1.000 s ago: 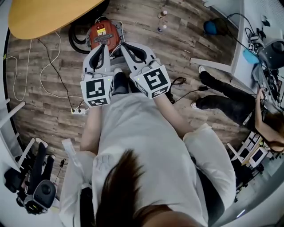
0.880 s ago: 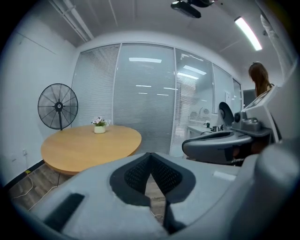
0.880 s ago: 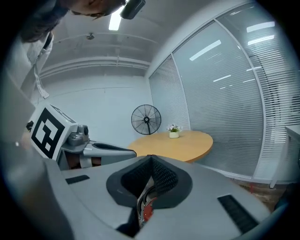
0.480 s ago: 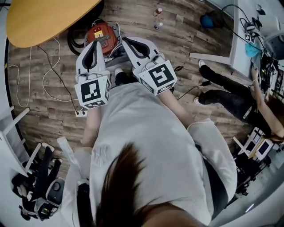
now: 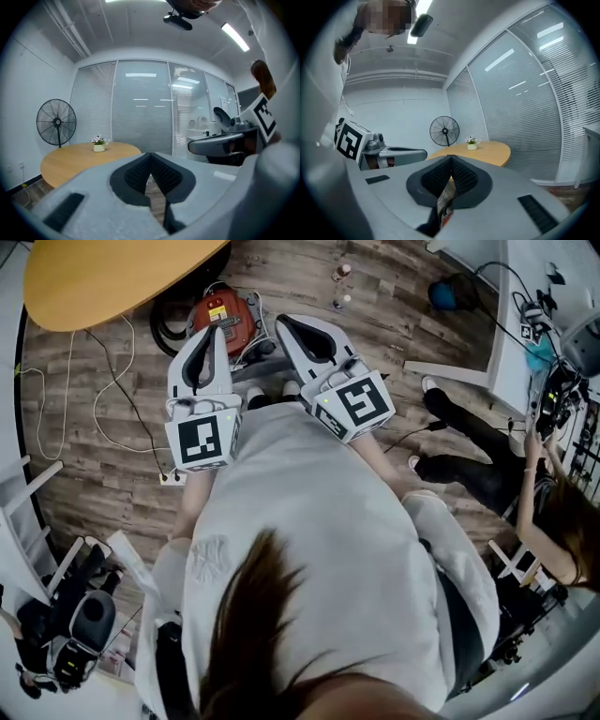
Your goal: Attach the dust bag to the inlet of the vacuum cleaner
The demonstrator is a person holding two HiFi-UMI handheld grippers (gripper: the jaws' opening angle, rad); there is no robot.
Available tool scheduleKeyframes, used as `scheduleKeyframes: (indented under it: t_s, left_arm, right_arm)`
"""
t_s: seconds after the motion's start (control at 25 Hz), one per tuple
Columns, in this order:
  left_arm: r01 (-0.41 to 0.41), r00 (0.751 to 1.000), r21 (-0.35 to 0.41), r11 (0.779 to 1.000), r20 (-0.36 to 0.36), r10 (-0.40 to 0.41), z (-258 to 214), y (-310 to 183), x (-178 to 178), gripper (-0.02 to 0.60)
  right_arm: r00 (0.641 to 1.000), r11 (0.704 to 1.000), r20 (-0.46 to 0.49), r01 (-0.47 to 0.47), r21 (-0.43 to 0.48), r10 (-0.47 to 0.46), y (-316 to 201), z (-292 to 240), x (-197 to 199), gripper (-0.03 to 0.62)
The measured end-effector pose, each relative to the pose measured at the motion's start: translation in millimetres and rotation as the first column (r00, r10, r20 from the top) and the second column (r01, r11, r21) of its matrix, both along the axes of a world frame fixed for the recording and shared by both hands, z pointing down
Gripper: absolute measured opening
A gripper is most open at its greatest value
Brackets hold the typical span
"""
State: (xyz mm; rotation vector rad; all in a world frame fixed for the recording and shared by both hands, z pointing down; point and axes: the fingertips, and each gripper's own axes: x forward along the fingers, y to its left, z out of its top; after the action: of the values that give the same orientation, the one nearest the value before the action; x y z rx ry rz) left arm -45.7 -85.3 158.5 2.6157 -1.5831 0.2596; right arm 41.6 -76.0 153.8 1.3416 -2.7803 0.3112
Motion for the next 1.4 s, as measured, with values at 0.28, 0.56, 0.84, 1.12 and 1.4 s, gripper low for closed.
scheduleKeyframes:
  t_s: [0.28,0.56,0.84,1.12,1.4]
  left_arm:
    - [-0.005,0.999,-0.007,1.000,-0.051,0.005,4,10,-8,0.017]
    - [0.043,0.998,-0.002,0.999,-0.055,-0.043,6,15,-16,0.016]
    - [0.035,0.999,0.011,0.999,-0.035,-0.034,5,23,-13,0.016]
    - [0.029,0.999,0.015,0.999,-0.033,-0.028,4,33,-12,0.017]
    - [0.033,0.999,0.012,0.999,-0.027,-0.033,4,36,-17,0.017]
  right_arm:
    - [0.998,0.997,0.012,-0.067,-0.030,0.068,4,6,21,0.003]
    - [0.998,0.998,0.012,-0.066,-0.001,0.066,8,0,20,0.002]
    - [0.997,0.997,0.018,-0.073,-0.004,0.073,12,-1,22,0.002]
    - [0.999,0.999,0.014,-0.032,-0.018,0.032,14,0,18,0.003]
    - [1.000,1.000,-0.016,0.004,-0.026,-0.004,17,4,11,0.002]
